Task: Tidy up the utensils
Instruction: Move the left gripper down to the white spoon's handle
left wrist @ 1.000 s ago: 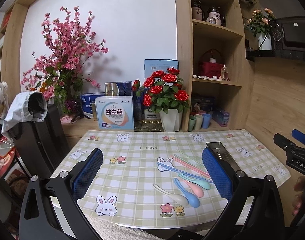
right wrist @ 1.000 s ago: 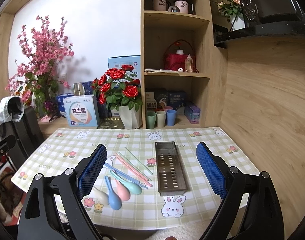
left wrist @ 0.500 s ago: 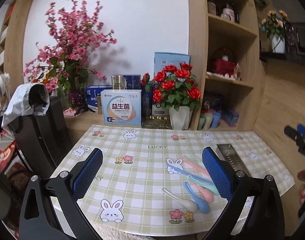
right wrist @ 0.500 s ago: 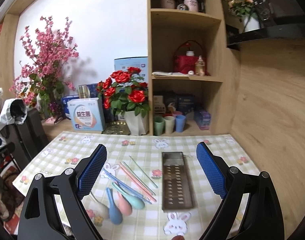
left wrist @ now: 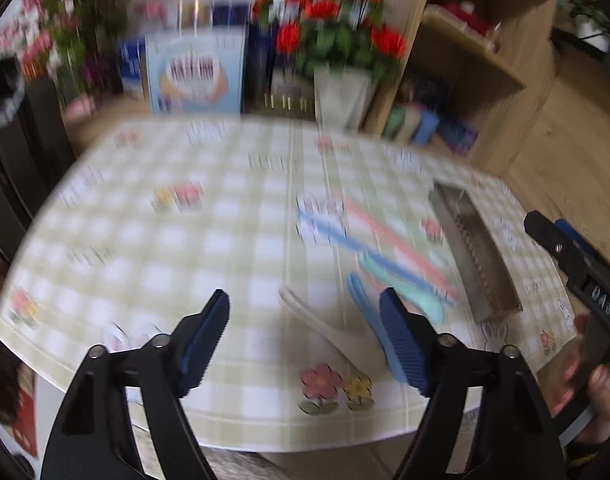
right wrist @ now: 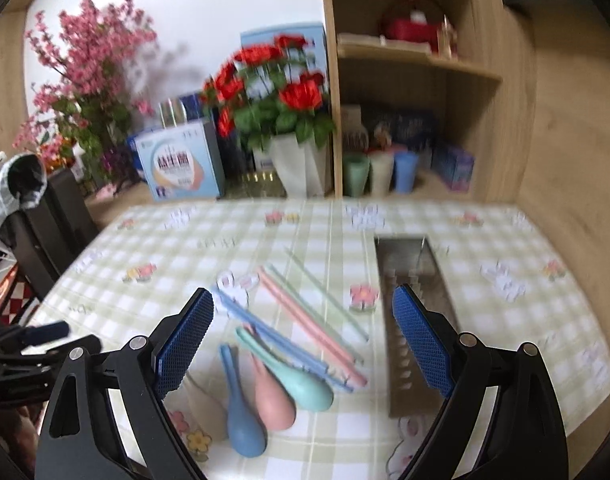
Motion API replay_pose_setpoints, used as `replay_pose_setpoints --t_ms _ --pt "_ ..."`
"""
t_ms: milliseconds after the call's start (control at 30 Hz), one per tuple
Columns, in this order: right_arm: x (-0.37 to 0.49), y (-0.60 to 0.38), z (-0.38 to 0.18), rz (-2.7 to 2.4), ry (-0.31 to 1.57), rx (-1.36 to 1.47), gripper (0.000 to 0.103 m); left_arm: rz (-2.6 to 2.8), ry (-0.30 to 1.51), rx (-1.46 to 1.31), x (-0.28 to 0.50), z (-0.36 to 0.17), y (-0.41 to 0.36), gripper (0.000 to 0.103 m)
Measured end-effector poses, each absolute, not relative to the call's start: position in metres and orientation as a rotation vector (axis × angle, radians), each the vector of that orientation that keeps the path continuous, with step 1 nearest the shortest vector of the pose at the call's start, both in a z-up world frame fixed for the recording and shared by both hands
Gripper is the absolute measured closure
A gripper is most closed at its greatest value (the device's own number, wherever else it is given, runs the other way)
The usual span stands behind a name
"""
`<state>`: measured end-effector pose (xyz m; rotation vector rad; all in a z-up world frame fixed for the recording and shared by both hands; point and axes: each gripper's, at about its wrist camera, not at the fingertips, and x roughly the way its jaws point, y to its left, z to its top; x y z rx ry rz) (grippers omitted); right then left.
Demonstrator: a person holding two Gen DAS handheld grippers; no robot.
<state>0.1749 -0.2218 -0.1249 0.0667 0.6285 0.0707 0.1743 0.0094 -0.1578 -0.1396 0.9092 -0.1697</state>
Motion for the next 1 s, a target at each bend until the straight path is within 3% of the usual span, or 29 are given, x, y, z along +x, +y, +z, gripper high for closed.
replay_pose_setpoints --t_ms 133,200,467,1000 --pt "0.180 -0.227 -0.165 0.053 0.719 0.087 0.015 -0.172 1.031 -0.222 0.194 -0.195 0.007 0.047" --pt "0.182 -0.233 -0.181 0.040 0.753 0.101 0.015 -0.164 1.086 -0.242 0.200 -0.211 0.005 0.049" --pt "0.189 -0.261 -0.210 0.001 0.808 0.191 0.015 -0.164 1.218 -0.408 0.218 -0.246 0.005 0.049" --pt "0.192 -0.284 -0.222 0.004 0.822 0.300 0.015 -0.143 1.339 -0.560 0.234 -0.267 -0.010 0.050"
